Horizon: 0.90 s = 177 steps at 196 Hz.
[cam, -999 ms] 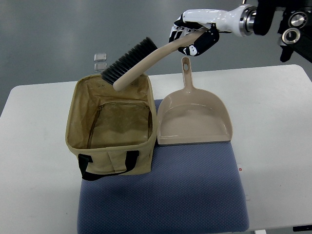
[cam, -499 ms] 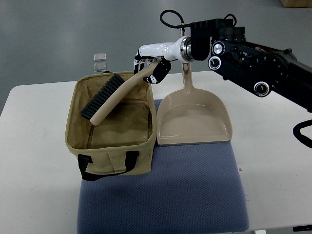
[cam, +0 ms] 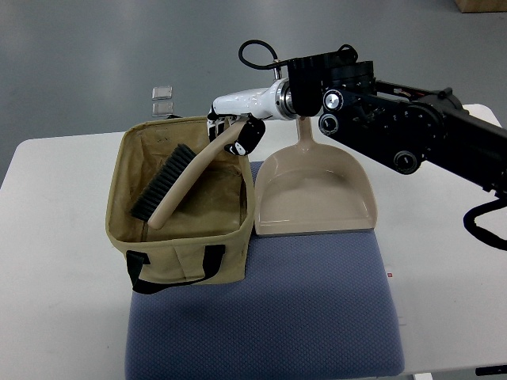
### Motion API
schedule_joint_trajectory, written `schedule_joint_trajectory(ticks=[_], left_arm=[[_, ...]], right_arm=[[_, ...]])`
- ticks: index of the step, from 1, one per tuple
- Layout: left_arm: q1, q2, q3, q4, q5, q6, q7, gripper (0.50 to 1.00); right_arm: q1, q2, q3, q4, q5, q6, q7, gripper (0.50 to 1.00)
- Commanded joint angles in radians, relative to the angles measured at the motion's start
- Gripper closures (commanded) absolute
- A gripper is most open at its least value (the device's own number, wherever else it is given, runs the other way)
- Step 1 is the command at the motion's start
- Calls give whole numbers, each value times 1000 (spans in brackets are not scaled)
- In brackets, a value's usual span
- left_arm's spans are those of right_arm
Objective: Put pink broom in yellow bag with right hand
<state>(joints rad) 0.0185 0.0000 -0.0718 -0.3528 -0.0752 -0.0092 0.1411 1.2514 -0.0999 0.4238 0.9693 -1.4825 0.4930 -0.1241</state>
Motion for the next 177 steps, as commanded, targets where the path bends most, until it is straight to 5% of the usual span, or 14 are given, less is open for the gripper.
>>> schedule_joint_trajectory(ticks=[1,77,97,122,177], left_arm=[[0,0,0,0,0,0,0,500],[0,0,0,2,0,0,-1,500],[0,0,1,0,0,0,-1,500],[0,0,0,0,0,0,0,500],[1,0,0,0,0,0,-1,500]], right_arm=[[2,9,-3,0,-4,2,0,1000],[2,11,-30,3,-18,4,3,1000],[-1,8,-28,3,-16,4,9,771],[-1,0,-26,5,-15,5,11,572],[23,-35,29,5,1,1,12,570]])
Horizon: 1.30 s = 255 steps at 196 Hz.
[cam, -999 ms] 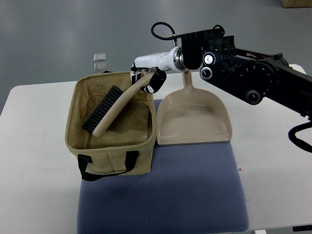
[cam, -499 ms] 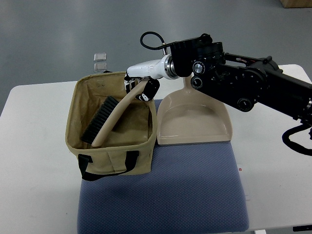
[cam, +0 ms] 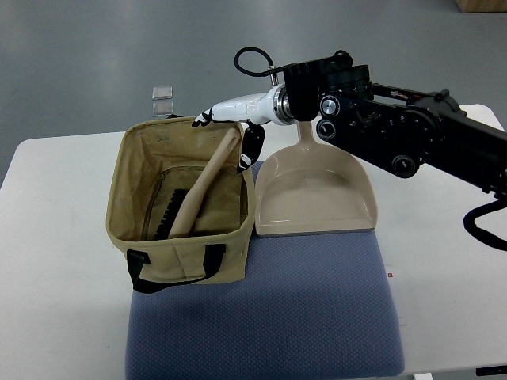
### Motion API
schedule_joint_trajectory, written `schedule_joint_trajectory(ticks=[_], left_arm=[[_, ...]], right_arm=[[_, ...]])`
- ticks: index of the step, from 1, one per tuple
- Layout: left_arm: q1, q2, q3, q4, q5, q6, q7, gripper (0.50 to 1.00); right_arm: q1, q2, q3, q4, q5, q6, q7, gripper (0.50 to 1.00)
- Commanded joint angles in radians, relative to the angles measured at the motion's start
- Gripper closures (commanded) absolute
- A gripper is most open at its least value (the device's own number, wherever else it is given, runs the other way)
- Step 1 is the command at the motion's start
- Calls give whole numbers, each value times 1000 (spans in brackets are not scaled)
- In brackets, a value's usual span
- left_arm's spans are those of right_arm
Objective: Put pink broom in yellow bag with right hand
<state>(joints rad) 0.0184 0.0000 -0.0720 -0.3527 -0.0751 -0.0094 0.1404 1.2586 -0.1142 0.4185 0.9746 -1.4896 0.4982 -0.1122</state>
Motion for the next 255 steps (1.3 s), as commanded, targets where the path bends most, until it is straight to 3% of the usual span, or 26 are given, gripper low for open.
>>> schedule_joint_trajectory(ticks=[1,39,71,110,123,166,223,255], left_arm=[[2,0,0,0,0,0,-1,500],[0,0,0,-3,0,-1,1,500],[0,0,1,-2,0,0,-1,500],[0,0,3,-3,3,-1,1,500],[0,0,3,-3,3,-1,1,500],[0,0,1,-3,3,-1,1,500],[0,0,1,-3,3,0,1,500],[2,0,1,-3,1,0,1,500]], right_arm=[[16,-21,34,-1,8,-4,0,570],[7,-53,220,-11,52,-10,5,570],[-84,-81,467,-47,187,-21,5,570],[-251,-68,755,-70,439,-161,13,570],[-312,-64,809,-70,563,-221,40,570],[-493,-45,867,-79,1078,-388,217,570],[-604,34,872,-117,1223,-372,345,566],[-605,65,895,-165,1227,-365,359,564]])
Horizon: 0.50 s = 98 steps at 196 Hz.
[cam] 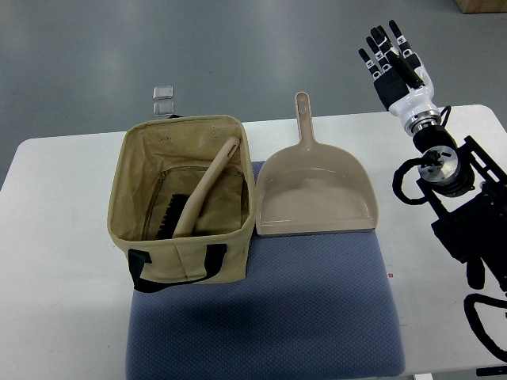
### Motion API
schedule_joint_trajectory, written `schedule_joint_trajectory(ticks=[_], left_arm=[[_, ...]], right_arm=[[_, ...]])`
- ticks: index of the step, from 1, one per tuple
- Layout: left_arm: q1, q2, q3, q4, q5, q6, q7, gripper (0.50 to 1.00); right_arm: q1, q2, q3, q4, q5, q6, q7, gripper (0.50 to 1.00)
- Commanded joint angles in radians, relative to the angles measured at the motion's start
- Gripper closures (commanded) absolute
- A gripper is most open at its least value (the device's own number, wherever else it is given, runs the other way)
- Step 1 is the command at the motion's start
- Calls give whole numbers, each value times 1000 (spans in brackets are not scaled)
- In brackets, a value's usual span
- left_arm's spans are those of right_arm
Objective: Put pink broom in yellow bag with right hand
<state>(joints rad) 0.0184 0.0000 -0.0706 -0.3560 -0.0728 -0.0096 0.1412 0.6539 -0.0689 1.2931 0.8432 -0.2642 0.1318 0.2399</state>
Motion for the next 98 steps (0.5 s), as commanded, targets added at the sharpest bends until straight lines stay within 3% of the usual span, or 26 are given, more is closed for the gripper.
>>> schedule_joint_trajectory(ticks=[1,98], left_arm=[[2,0,0,0,-1,0,0,500],[2,0,3,2,-1,0,0,500]], right_arm=[[0,20,20,-33,2,2,7,564],[-4,35,46,-62,3,-3,9,564]])
